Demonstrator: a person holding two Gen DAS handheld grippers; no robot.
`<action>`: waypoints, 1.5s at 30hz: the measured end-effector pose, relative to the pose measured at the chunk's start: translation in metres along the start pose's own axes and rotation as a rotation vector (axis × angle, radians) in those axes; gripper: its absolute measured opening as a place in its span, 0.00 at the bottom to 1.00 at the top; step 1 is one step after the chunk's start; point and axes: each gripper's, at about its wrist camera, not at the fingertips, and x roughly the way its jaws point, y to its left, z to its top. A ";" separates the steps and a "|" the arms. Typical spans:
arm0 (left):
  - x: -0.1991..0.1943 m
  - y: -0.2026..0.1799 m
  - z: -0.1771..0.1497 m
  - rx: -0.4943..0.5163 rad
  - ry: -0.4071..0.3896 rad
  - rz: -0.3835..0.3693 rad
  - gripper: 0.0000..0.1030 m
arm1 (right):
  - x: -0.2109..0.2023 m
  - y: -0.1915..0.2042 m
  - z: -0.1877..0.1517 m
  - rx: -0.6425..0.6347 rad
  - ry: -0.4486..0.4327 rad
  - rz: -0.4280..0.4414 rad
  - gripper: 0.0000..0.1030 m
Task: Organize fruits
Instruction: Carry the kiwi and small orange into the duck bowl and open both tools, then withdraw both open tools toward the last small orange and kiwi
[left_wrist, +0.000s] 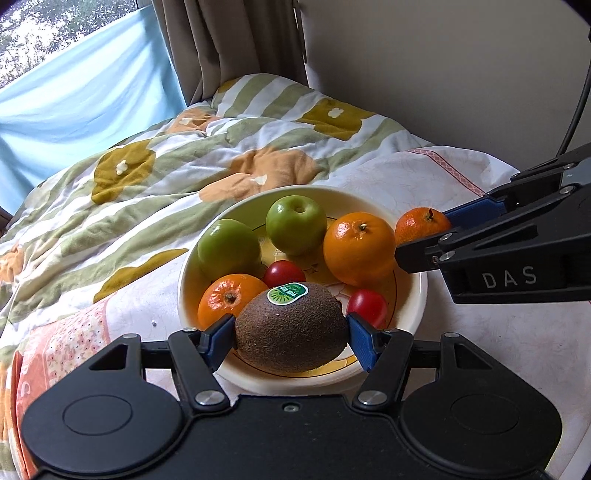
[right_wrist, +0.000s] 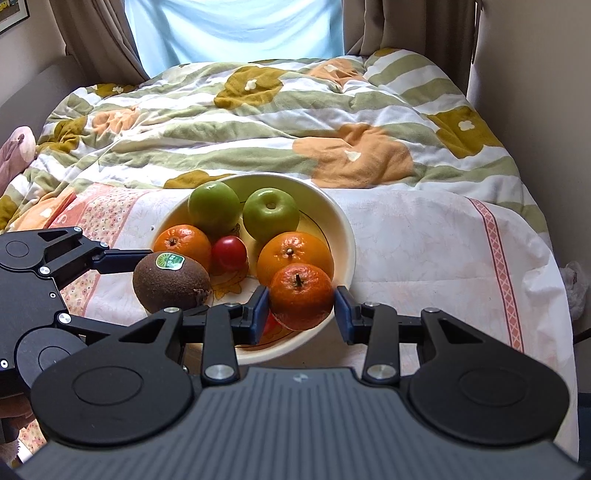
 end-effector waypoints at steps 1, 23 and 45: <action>0.002 0.000 0.000 0.003 0.000 0.001 0.67 | 0.000 0.000 -0.001 0.003 0.002 -0.002 0.51; -0.036 0.012 -0.012 -0.099 -0.042 -0.010 0.92 | -0.018 0.008 0.008 -0.034 -0.001 0.037 0.52; -0.065 0.047 -0.047 -0.259 -0.026 0.096 0.92 | 0.038 0.052 0.021 -0.097 0.028 0.123 0.79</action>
